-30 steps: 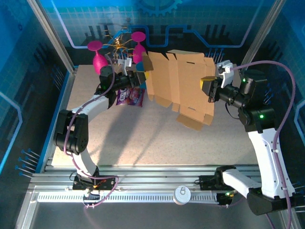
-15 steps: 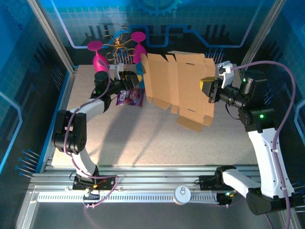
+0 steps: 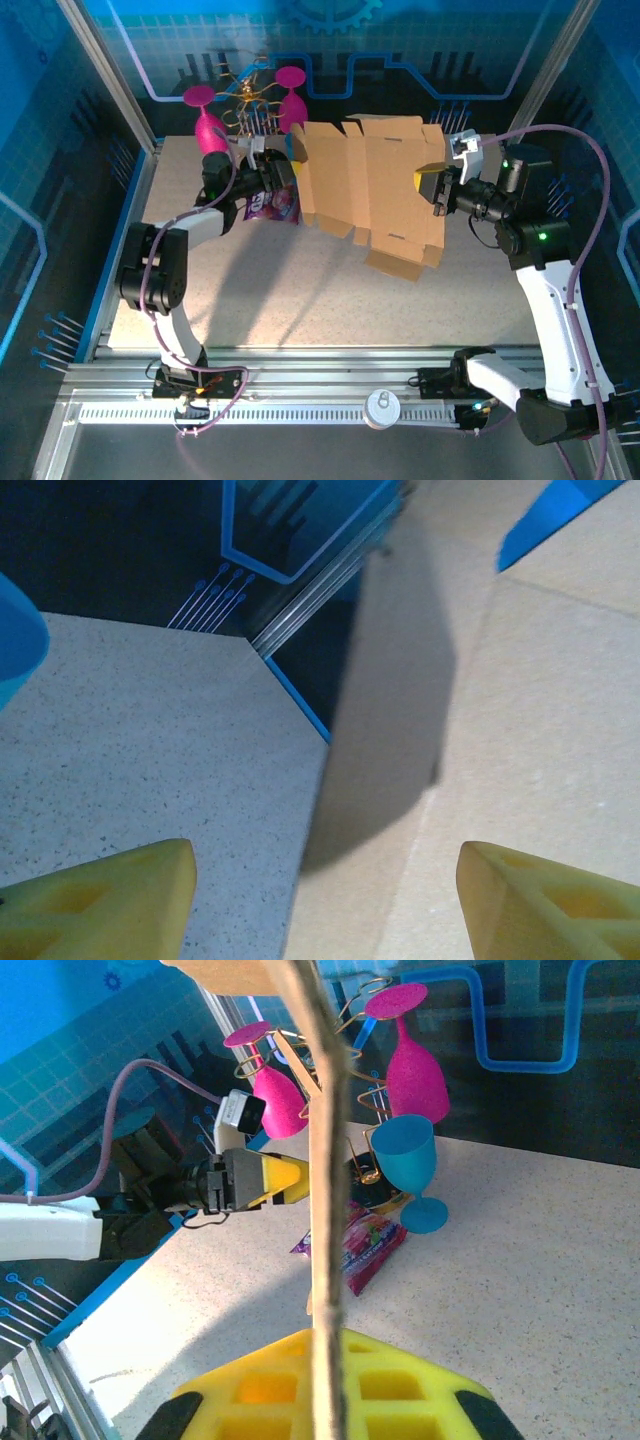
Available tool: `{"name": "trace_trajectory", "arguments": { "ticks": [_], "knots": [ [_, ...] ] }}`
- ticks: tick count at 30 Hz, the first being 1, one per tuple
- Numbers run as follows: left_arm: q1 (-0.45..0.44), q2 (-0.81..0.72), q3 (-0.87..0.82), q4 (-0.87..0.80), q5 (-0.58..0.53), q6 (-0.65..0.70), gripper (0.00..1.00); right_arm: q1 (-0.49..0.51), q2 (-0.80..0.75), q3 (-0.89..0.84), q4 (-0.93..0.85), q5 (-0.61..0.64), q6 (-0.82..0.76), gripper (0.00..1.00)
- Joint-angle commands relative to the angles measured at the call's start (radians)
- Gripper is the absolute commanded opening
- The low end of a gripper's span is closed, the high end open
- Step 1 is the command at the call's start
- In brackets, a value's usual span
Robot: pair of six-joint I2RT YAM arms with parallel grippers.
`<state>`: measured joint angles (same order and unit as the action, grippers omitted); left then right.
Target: Fold the paper box
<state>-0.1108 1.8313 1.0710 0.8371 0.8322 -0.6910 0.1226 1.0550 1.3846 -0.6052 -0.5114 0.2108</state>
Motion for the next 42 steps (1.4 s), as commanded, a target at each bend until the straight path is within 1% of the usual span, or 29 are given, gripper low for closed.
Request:
{"name": "trace_trajectory", "arguments": {
  "ticks": [1,5,7,8,11,12,13,14,15,16,17,19,21,22,23,24,26,27,31,33,35,37,39,42],
  "knots": [
    [-0.012,0.025,0.039,0.082,0.030,-0.039,0.69,-0.018,0.002,-0.012,0.013,-0.028,0.017,0.00],
    [-0.030,0.016,0.043,0.072,0.018,-0.033,0.66,-0.018,0.008,-0.012,0.014,-0.023,0.018,0.00],
    [-0.032,0.009,0.040,0.067,0.007,-0.033,0.62,-0.017,0.011,-0.012,0.011,-0.014,0.016,0.00],
    [-0.033,0.004,0.038,0.059,0.000,-0.033,0.59,-0.017,0.012,-0.012,0.007,-0.002,0.015,0.00],
    [-0.032,-0.006,0.038,0.023,-0.004,-0.038,0.42,-0.018,0.022,-0.004,-0.020,0.052,0.000,0.00],
    [-0.032,-0.012,0.034,0.014,-0.005,-0.043,0.38,-0.018,0.027,0.002,-0.034,0.082,-0.011,0.00],
    [-0.033,-0.019,0.025,0.013,-0.009,-0.050,0.37,-0.016,0.032,0.007,-0.049,0.109,-0.022,0.00],
    [-0.036,-0.034,0.008,0.012,-0.018,-0.057,0.39,-0.015,0.037,0.010,-0.064,0.138,-0.037,0.00],
    [-0.039,-0.054,-0.017,0.008,-0.039,-0.064,0.46,-0.013,0.042,0.014,-0.078,0.159,-0.053,0.00],
    [-0.041,-0.080,-0.040,-0.008,-0.069,-0.069,0.55,-0.010,0.049,0.016,-0.089,0.177,-0.067,0.00],
    [-0.047,-0.118,-0.074,-0.030,-0.113,-0.074,0.61,-0.008,0.058,0.017,-0.103,0.193,-0.081,0.00],
    [-0.070,-0.192,-0.127,-0.075,-0.190,-0.075,0.61,-0.005,0.067,0.014,-0.124,0.199,-0.094,0.00],
    [-0.104,-0.284,-0.142,-0.252,-0.309,-0.065,0.53,-0.004,0.074,0.001,-0.148,0.186,-0.091,0.00],
    [-0.121,-0.319,-0.130,-0.343,-0.341,-0.045,0.49,-0.004,0.080,-0.003,-0.163,0.187,-0.083,0.00],
    [-0.144,-0.360,-0.112,-0.457,-0.390,-0.017,0.48,-0.004,0.089,0.000,-0.193,0.190,-0.075,0.00],
    [-0.164,-0.392,-0.094,-0.535,-0.421,0.012,0.49,-0.003,0.102,0.005,-0.226,0.190,-0.069,0.00],
    [-0.193,-0.426,-0.052,-0.649,-0.448,0.048,0.50,-0.001,0.118,0.005,-0.271,0.194,-0.055,0.00],
    [-0.197,-0.431,-0.028,-0.699,-0.450,0.046,0.51,0.000,0.133,0.007,-0.302,0.210,-0.048,0.00],
    [-0.199,-0.392,0.085,-0.835,-0.384,0.029,0.51,0.001,0.233,0.030,-0.399,0.253,-0.073,0.00],
    [-0.204,-0.361,0.148,-0.896,-0.367,0.028,0.51,0.000,0.321,0.083,-0.463,0.276,-0.099,0.00],
    [-0.214,-0.340,0.206,-0.954,-0.374,0.034,0.54,0.001,0.402,0.150,-0.522,0.319,-0.122,0.00],
    [-0.224,-0.323,0.245,-0.984,-0.378,0.040,0.54,0.007,0.453,0.217,-0.545,0.393,-0.136,0.00],
    [-0.245,-0.311,0.273,-0.989,-0.366,0.086,0.55,0.024,0.490,0.269,-0.549,0.440,-0.156,0.00],
    [-0.296,-0.290,0.319,-1.030,-0.360,0.237,0.59,0.069,0.566,0.353,-0.576,0.511,-0.199,0.00]
  ]
}}
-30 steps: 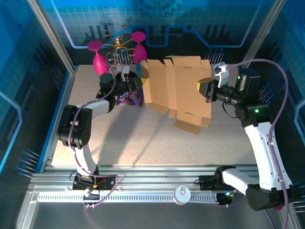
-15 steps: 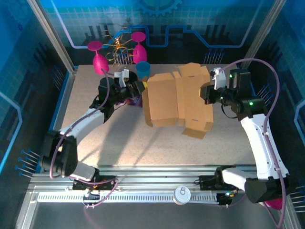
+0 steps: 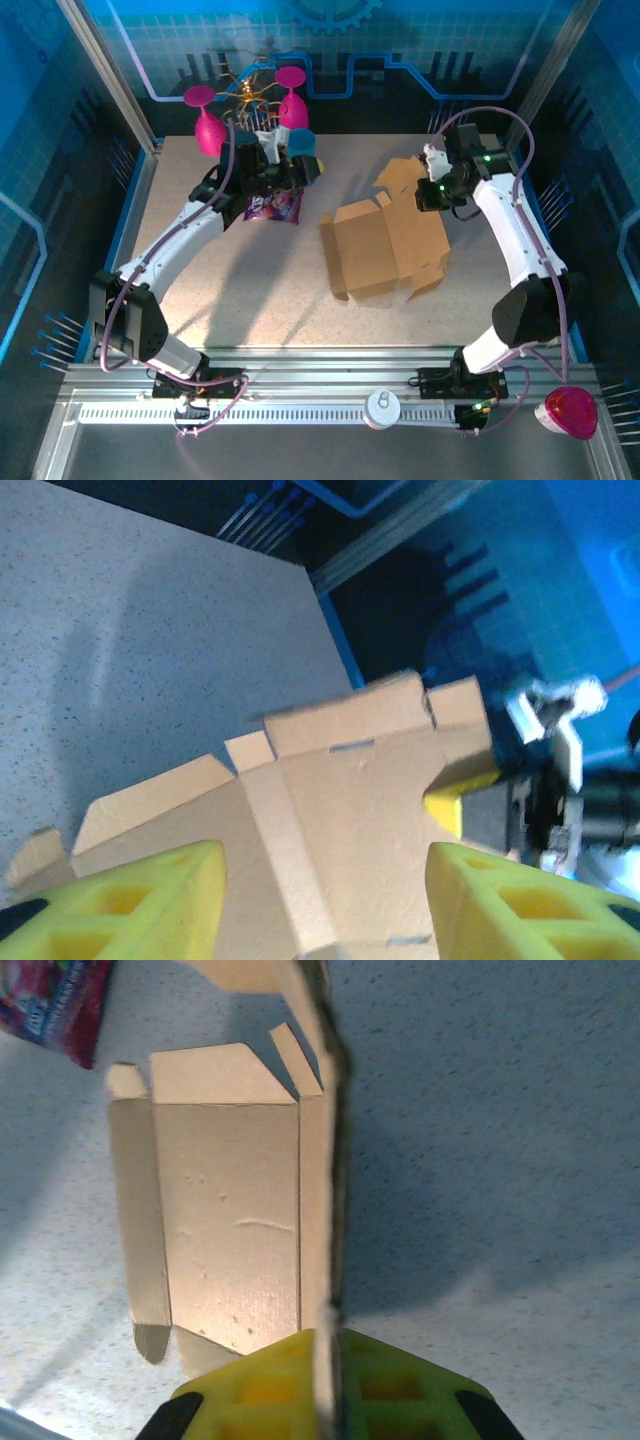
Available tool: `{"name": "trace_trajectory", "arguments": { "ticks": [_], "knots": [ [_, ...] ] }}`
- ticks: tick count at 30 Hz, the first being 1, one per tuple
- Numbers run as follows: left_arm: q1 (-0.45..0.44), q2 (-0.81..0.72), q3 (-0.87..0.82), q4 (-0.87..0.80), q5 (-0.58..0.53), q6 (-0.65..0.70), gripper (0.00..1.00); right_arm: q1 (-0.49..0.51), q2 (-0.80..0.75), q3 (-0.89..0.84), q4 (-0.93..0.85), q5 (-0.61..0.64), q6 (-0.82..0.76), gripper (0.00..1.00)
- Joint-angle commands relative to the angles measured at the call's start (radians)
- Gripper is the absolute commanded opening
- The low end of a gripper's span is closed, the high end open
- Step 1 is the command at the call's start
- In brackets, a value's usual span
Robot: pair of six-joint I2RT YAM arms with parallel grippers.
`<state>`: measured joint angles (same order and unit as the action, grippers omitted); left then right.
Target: Fold the paper box
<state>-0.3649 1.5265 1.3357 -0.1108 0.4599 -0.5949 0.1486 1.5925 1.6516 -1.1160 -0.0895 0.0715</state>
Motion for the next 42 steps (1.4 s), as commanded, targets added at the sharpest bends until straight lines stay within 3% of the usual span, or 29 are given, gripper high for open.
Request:
{"name": "trace_trajectory", "arguments": {
  "ticks": [1,6,10,15,20,32,35,39,42],
  "knots": [
    [-0.058,0.027,0.067,-0.087,0.016,0.198,0.60,0.063,0.054,0.106,-0.074,0.109,-0.074,0.00],
    [-0.114,0.108,0.110,-0.080,0.015,0.471,0.70,0.139,0.109,0.111,-0.065,0.131,-0.115,0.00],
    [-0.115,0.155,0.101,-0.015,0.010,0.623,0.75,0.165,0.098,0.093,-0.046,0.100,-0.147,0.00],
    [-0.115,0.209,0.127,-0.052,0.026,0.785,0.77,0.199,0.089,0.074,-0.038,0.101,-0.178,0.00],
    [-0.114,0.261,0.154,-0.047,-0.019,0.841,0.79,0.203,0.075,0.062,-0.036,0.078,-0.181,0.00],
    [-0.118,0.409,0.254,0.028,-0.075,0.812,0.78,0.207,0.069,0.047,-0.033,0.045,-0.179,0.00],
    [-0.117,0.430,0.255,0.046,-0.073,0.786,0.72,0.209,0.072,0.050,-0.033,0.039,-0.179,0.00],
    [-0.117,0.444,0.271,0.031,-0.054,0.720,0.41,0.214,0.082,0.056,-0.029,0.059,-0.179,0.00],
    [-0.116,0.445,0.266,0.006,-0.035,0.675,0.29,0.224,0.105,0.082,-0.027,0.086,-0.172,0.00]
  ]
}}
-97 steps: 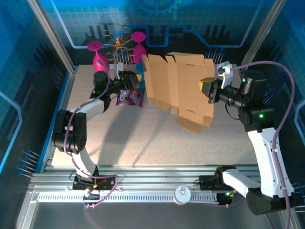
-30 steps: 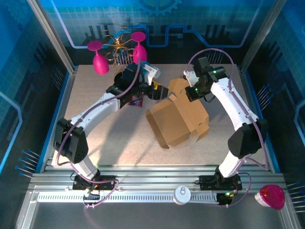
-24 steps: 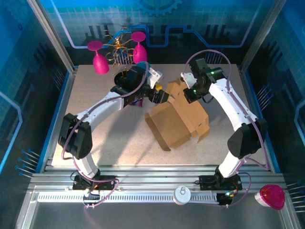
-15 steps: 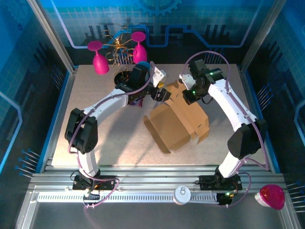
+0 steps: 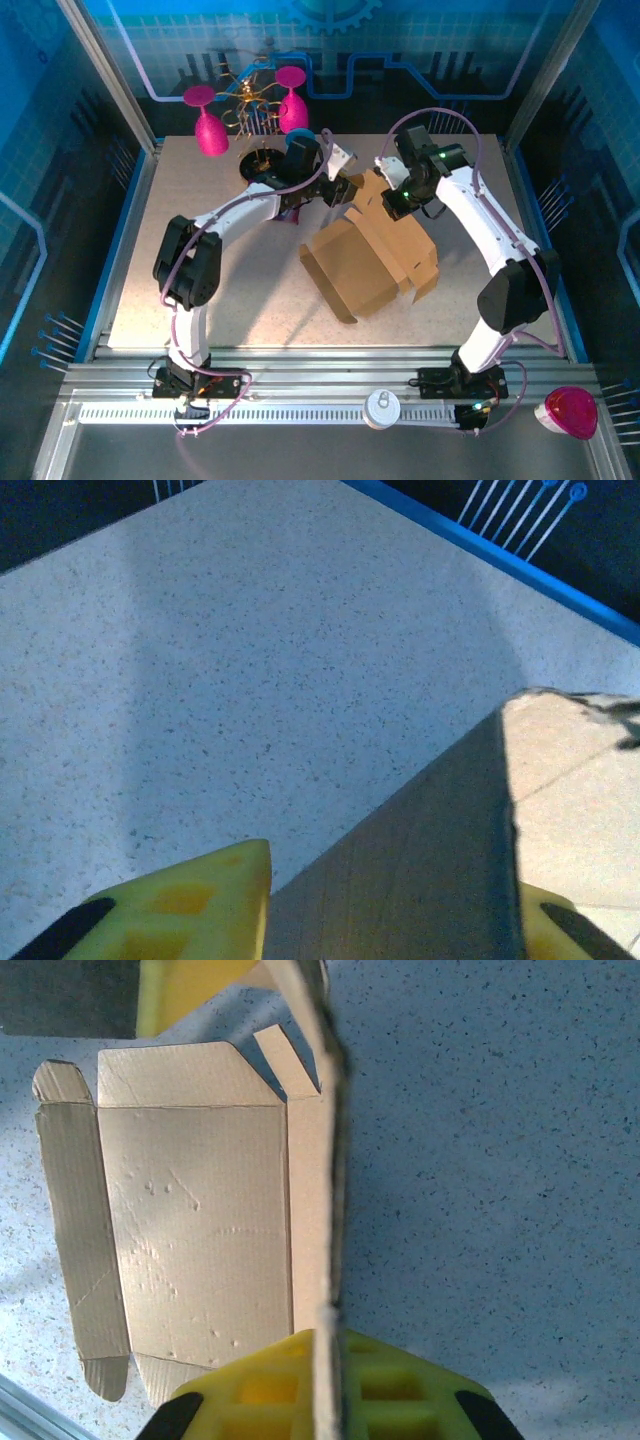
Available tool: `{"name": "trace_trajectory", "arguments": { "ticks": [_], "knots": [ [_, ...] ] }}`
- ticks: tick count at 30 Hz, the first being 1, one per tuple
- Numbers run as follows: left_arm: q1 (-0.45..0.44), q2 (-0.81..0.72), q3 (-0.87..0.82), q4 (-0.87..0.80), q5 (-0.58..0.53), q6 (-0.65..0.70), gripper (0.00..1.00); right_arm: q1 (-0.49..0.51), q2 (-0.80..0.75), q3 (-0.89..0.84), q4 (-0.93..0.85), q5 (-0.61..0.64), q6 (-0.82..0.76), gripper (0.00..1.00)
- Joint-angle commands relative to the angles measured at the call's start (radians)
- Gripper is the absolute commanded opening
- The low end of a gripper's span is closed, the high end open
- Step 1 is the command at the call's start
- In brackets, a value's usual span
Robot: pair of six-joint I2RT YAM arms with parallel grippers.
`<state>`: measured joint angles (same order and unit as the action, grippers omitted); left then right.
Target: Fold the paper box
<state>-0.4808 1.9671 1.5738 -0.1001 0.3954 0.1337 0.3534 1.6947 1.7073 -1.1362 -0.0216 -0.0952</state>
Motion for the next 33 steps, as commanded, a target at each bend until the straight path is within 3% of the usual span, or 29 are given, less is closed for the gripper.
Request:
{"name": "trace_trajectory", "arguments": {
  "ticks": [1,3,4,8,10,15,18,24,26,33],
  "knots": [
    [0.000,-0.001,0.015,0.001,0.027,-0.072,0.23,0.023,0.016,0.041,-0.006,0.027,-0.002,0.01],
    [-0.001,-0.018,-0.023,0.027,0.004,-0.110,0.06,0.036,0.044,0.076,-0.004,0.055,0.007,0.09],
    [-0.001,-0.031,-0.046,0.044,-0.034,-0.141,0.00,0.044,0.057,0.095,-0.002,0.073,0.017,0.18],
    [0.000,-0.103,-0.177,0.163,-0.225,-0.288,0.00,0.058,0.086,0.206,0.007,0.097,0.116,0.52],
    [-0.001,-0.140,-0.262,0.262,-0.297,-0.356,0.00,0.057,0.069,0.253,0.019,0.104,0.227,0.61],
    [-0.001,-0.175,-0.396,0.421,-0.368,-0.454,0.00,0.049,-0.093,0.176,0.137,0.156,0.662,0.68],
    [0.000,-0.179,-0.427,0.438,-0.375,-0.493,0.00,0.029,-0.237,-0.019,0.294,0.142,1.022,0.67],
    [-0.006,-0.211,-0.494,0.479,-0.403,-0.555,0.00,0.066,-0.425,-0.369,0.532,0.249,1.719,0.65],
    [-0.011,-0.220,-0.495,0.470,-0.396,-0.547,0.00,0.061,-0.400,-0.381,0.564,0.217,1.824,0.65],
    [-0.021,-0.245,-0.493,0.420,-0.401,-0.478,0.00,0.046,-0.222,-0.242,0.566,0.148,1.856,0.71]
  ]
}}
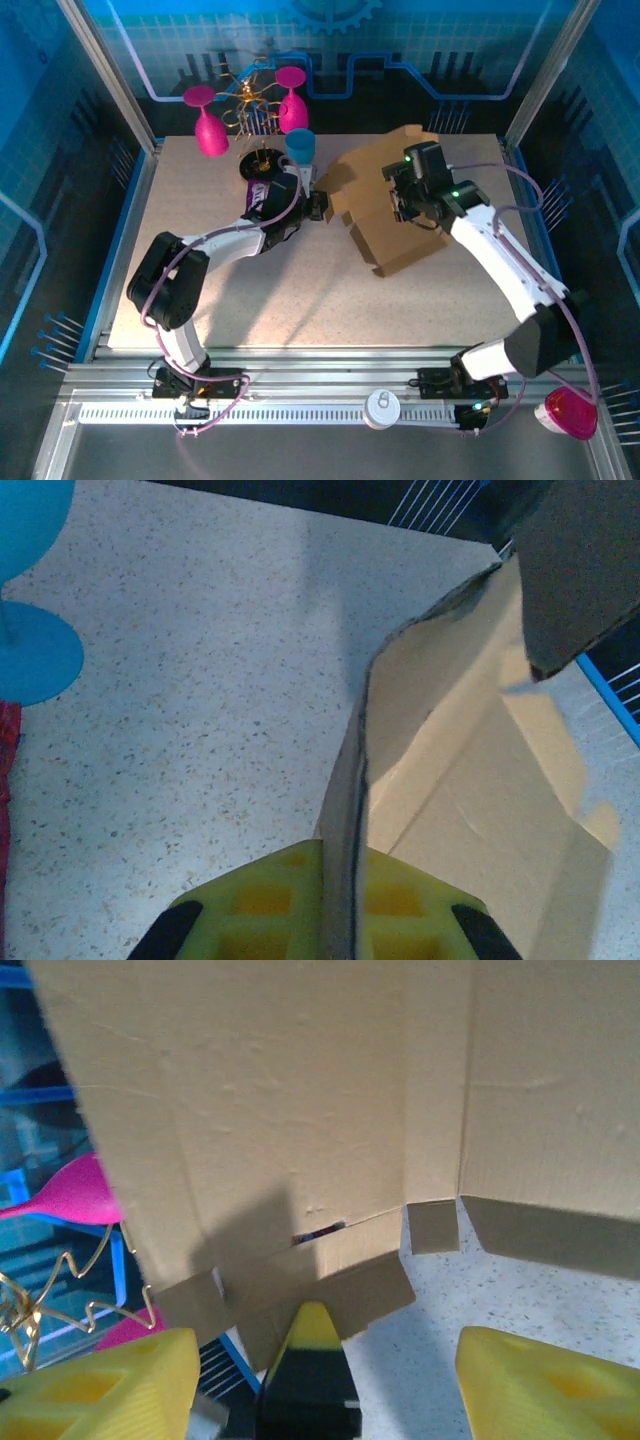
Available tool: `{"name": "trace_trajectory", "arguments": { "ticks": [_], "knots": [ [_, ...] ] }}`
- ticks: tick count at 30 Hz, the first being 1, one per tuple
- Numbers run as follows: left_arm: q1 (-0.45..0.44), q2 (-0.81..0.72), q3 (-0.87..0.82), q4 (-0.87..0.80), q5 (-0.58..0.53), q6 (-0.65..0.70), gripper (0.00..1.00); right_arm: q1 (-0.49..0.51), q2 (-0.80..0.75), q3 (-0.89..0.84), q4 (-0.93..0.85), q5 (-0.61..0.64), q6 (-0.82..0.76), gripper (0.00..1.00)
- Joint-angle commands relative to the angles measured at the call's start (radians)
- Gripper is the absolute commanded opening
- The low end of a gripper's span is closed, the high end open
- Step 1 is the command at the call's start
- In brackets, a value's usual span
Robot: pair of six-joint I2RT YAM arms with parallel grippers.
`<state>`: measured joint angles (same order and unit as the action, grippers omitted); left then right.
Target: Fold the paper box
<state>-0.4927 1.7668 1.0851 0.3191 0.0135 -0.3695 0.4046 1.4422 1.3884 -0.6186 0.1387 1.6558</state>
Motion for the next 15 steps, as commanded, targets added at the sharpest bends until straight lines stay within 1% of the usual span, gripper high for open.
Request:
{"name": "trace_trajectory", "arguments": {
  "ticks": [1,5,8,12,15],
  "knots": [
    [-0.008,-0.047,-0.005,-0.005,-0.017,0.035,0.00,-0.008,0.053,0.098,0.059,-0.019,0.091,0.72],
    [-0.010,-0.056,0.005,-0.035,-0.009,0.075,0.00,-0.038,0.136,0.154,0.140,-0.081,0.055,0.76],
    [-0.010,-0.064,0.013,-0.059,0.001,0.116,0.00,-0.063,0.216,0.242,0.144,-0.149,-0.027,0.77],
    [-0.009,-0.087,0.017,-0.099,0.085,0.197,0.00,-0.093,0.341,0.422,0.025,-0.266,-0.204,0.76],
    [-0.009,-0.121,0.001,-0.144,0.154,0.263,0.00,-0.099,0.421,0.544,-0.121,-0.303,-0.348,0.74]
  ]
}}
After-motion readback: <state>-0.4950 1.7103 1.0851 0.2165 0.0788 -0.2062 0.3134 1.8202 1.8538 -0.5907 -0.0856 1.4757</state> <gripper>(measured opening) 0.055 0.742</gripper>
